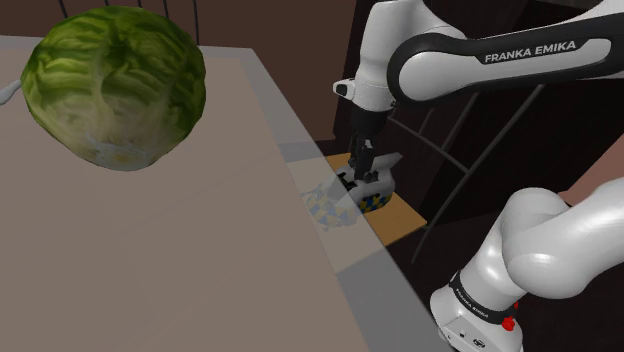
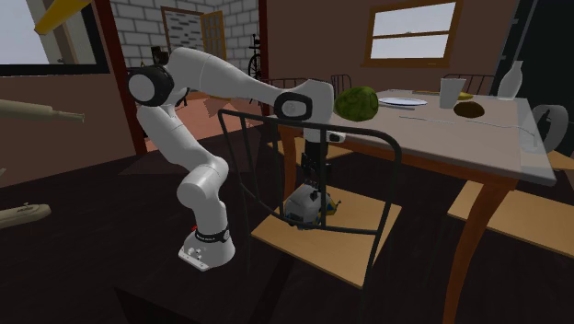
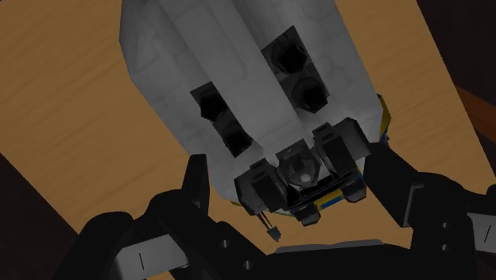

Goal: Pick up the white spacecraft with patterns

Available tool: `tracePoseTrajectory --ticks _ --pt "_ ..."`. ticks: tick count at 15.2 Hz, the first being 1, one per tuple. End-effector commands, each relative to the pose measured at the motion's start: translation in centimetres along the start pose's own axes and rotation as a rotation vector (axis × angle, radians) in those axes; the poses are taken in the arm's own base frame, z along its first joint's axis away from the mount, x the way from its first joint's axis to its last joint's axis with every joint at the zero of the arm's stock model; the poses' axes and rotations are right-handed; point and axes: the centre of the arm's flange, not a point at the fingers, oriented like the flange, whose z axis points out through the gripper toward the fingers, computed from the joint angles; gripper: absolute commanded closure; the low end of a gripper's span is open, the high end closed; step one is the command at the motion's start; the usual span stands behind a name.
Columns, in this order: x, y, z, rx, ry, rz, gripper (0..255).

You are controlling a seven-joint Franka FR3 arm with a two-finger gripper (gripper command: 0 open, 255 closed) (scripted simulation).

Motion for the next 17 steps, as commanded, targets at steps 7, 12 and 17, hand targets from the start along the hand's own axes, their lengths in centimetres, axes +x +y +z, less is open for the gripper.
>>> tracePoseTrajectory --ticks 7,12,17 --pt "0.0 0.0 0.1 0.000 -0.002 0.001 255" --pt "0.0 0.1 -2.0 0.000 -0.002 0.001 255" --pt "-0.1 0.2 -4.6 0.000 -0.002 0.001 255"
